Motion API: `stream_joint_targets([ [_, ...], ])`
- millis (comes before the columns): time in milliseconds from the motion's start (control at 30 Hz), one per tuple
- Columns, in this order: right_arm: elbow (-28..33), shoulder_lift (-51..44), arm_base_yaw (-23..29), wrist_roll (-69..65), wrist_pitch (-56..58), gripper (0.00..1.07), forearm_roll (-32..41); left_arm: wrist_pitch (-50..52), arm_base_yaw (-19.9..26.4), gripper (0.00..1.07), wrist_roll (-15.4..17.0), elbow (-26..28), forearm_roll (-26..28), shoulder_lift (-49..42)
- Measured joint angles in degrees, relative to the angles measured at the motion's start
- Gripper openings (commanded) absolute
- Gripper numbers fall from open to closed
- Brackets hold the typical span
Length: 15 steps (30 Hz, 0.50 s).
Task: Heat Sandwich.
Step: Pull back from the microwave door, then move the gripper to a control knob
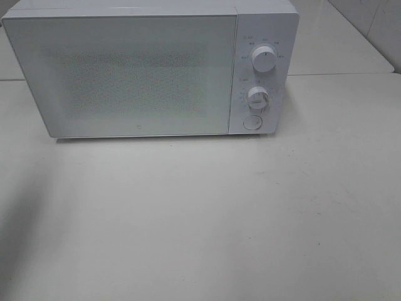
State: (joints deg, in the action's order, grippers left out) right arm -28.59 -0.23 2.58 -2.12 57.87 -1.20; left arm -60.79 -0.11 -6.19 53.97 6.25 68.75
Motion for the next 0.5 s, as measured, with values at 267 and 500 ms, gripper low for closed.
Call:
stream_joint_targets([
  [267, 0.00, 0.00, 0.00, 0.00, 0.00, 0.74, 0.00, 0.11, 0.17, 0.99, 0.52, -7.10, 0.00, -10.26],
  [500, 0.00, 0.00, 0.00, 0.00, 0.00, 0.74, 0.00, 0.06, 0.17, 0.99, 2.64, -13.46, -1.09, -19.71],
])
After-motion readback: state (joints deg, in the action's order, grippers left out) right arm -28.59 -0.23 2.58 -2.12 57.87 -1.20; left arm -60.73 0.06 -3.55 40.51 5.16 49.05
